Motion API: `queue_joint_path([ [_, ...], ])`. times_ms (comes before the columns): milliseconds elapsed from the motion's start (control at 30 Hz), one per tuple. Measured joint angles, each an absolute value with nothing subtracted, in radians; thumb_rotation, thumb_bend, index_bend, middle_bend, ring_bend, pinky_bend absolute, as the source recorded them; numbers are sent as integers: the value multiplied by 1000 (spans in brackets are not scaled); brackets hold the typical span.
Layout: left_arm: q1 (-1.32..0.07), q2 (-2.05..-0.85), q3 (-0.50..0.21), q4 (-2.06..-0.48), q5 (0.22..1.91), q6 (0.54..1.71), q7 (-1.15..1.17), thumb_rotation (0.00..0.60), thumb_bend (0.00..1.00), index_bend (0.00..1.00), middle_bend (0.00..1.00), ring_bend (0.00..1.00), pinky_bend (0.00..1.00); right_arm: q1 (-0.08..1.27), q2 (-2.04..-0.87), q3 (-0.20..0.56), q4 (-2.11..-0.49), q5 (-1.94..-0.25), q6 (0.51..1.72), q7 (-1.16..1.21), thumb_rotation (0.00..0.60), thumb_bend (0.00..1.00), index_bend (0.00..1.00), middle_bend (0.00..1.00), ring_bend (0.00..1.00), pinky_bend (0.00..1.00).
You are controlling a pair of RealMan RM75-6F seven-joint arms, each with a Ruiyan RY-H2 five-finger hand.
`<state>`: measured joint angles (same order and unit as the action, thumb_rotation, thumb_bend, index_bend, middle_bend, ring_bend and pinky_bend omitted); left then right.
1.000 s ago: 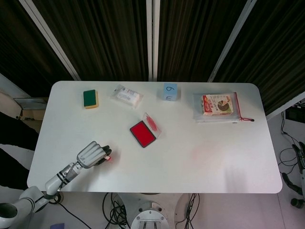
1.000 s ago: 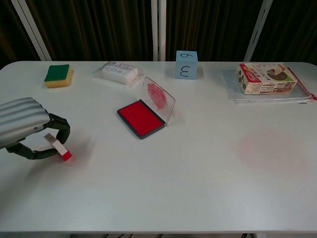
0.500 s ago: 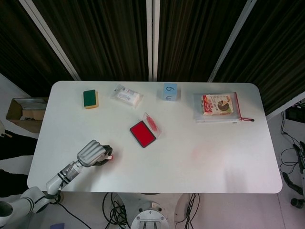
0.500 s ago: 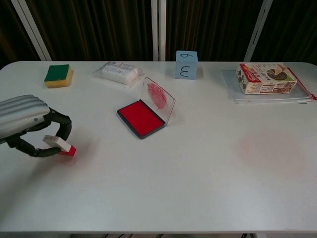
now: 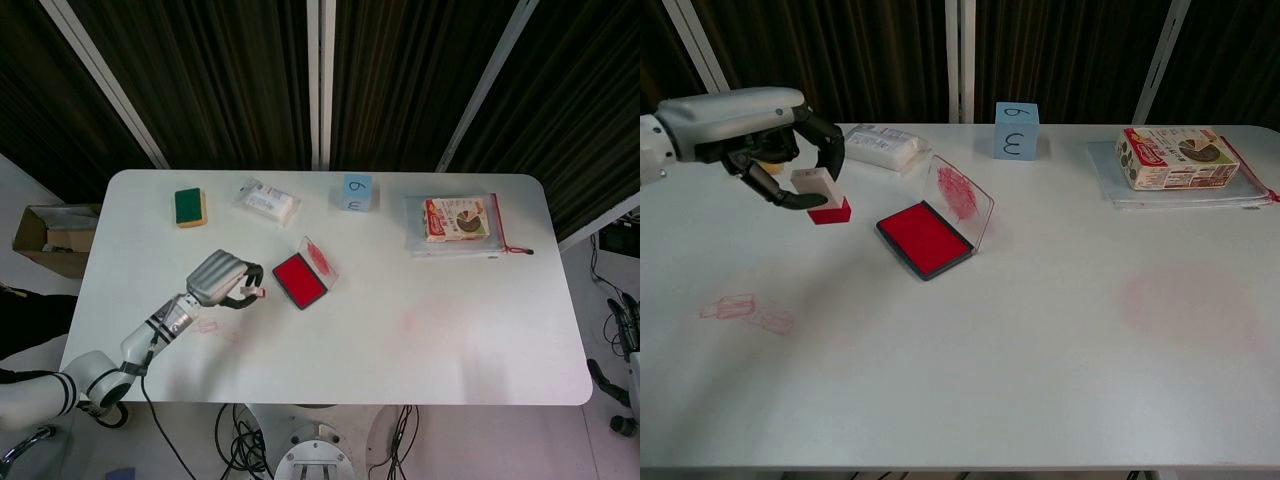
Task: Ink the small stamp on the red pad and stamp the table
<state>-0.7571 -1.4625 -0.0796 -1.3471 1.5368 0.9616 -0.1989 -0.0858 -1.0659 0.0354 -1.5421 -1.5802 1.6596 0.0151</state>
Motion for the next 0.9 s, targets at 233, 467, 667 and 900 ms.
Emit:
queue_joint_path([
  [233, -868, -1550, -173, -1292, 1352, 784, -118, 600, 417, 668, 688, 1000, 1000, -104, -1054, 35, -1537, -1572, 1683, 37, 600, 180, 0, 0, 0, 0],
  [467, -914, -1682, -196, -1160, 1258, 730, -58, 600, 419, 660, 681, 1000, 1000, -112, -1052, 37, -1510, -1557, 1683, 74, 600, 180, 0, 0, 0, 0],
  [667, -929, -1762, -206, -1091, 1223, 725, -41, 600, 425, 650, 672, 1000, 1000, -107, -1059, 37, -1499, -1556, 1670, 77, 600, 183, 0, 0, 0, 0],
  [900, -959, -1838, -220, -1016, 1216, 714, -49, 600, 431, 649, 672, 1000, 1000, -105, -1058, 37, -1500, -1551, 1660, 74, 600, 183, 0, 0, 0, 0],
])
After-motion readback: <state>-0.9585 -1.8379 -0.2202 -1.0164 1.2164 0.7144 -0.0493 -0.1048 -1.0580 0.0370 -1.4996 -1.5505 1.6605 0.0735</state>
